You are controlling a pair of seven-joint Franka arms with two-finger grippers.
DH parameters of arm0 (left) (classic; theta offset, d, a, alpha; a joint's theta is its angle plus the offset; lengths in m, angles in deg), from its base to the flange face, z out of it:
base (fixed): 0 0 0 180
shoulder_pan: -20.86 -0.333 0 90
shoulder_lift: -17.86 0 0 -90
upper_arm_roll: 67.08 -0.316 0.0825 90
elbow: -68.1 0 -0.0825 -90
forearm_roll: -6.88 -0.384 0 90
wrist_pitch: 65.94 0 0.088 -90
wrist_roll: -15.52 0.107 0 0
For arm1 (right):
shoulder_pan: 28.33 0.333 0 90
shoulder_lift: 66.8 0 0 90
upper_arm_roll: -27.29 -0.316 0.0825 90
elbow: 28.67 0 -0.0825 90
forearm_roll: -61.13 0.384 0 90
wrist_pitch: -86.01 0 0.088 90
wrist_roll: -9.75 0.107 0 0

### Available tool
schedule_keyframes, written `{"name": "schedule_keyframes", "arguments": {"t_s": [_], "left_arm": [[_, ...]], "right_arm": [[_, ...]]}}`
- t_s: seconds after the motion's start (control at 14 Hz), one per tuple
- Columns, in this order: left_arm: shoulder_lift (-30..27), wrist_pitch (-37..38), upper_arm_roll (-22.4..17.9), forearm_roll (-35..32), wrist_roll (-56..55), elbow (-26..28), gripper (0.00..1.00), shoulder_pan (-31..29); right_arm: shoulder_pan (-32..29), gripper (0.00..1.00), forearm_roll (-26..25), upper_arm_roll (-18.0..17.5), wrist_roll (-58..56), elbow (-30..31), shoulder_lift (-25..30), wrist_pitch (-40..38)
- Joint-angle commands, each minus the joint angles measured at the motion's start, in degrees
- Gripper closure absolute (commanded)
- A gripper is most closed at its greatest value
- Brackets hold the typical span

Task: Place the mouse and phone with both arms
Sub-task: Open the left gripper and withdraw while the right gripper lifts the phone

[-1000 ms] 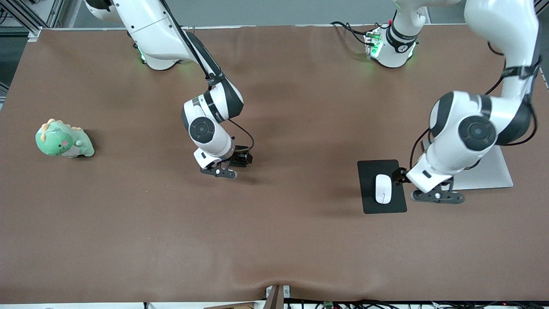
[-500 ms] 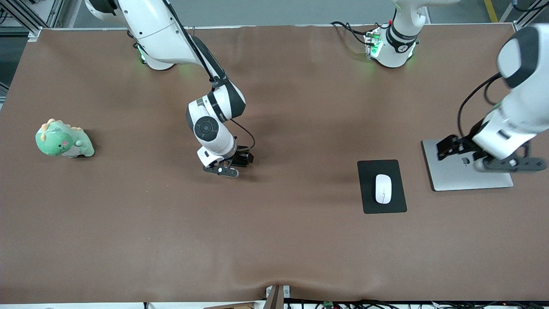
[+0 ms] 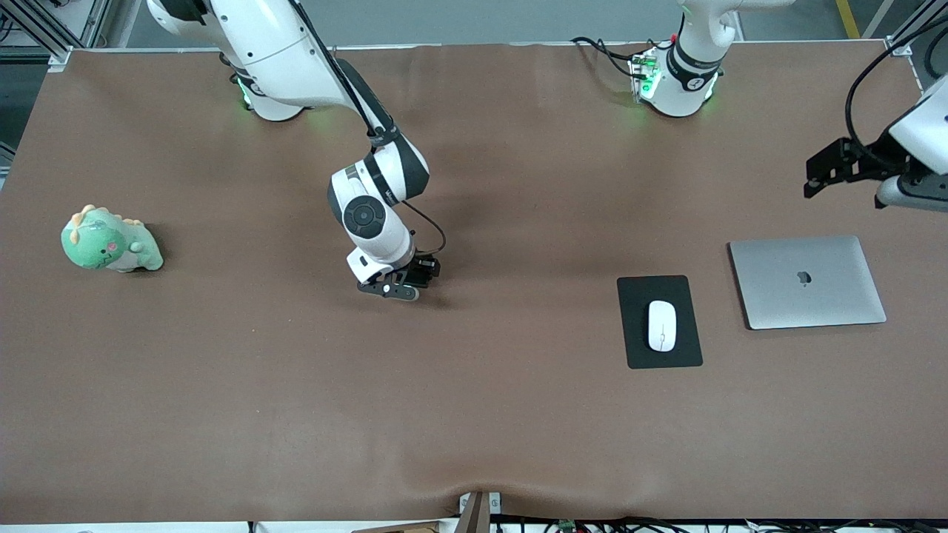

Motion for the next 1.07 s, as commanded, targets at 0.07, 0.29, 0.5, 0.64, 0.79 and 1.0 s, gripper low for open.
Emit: {"name": "schedule_keyframes", "arguments": {"t_s": [0.07, 0.29, 0.5, 0.64, 0.79, 1.0], "left_arm": [[0.85, 2.18, -0.99, -0.11, 1.28, -2.02, 0.00, -0.54], [1.12, 2.18, -0.99, -0.37, 0.75, -1.58, 0.00, -0.81], [0.94, 2.18, -0.81, -0.28, 0.83, -1.40, 0.00, -1.95], [1.03, 2.27, -0.90, -0.28, 1.53, -1.92, 0.00, -2.82], [0.15, 2.27, -0.46, -0.28, 1.80, -2.02, 0.00, -2.92], [0.04, 2.36, -0.37, -0.37, 0.83, -1.40, 0.00, -2.56]], "right_arm": [[0.63, 1.00, 0.94, 0.47, 0.67, -2.33, 0.18, -2.36], [-0.08, 1.00, 0.76, 0.82, 0.67, -5.85, 0.53, -9.65], [-2.62, 1.00, 0.50, 0.91, 0.23, -6.65, 2.19, -13.53], [-4.81, 1.00, 0.41, 0.91, -0.12, -6.47, 3.43, -15.46], [-7.54, 1.00, 0.23, 0.91, -0.21, -6.39, 4.74, -17.31], [-10.53, 1.00, 0.15, 0.99, -2.22, -6.21, 5.98, -19.86]]}}
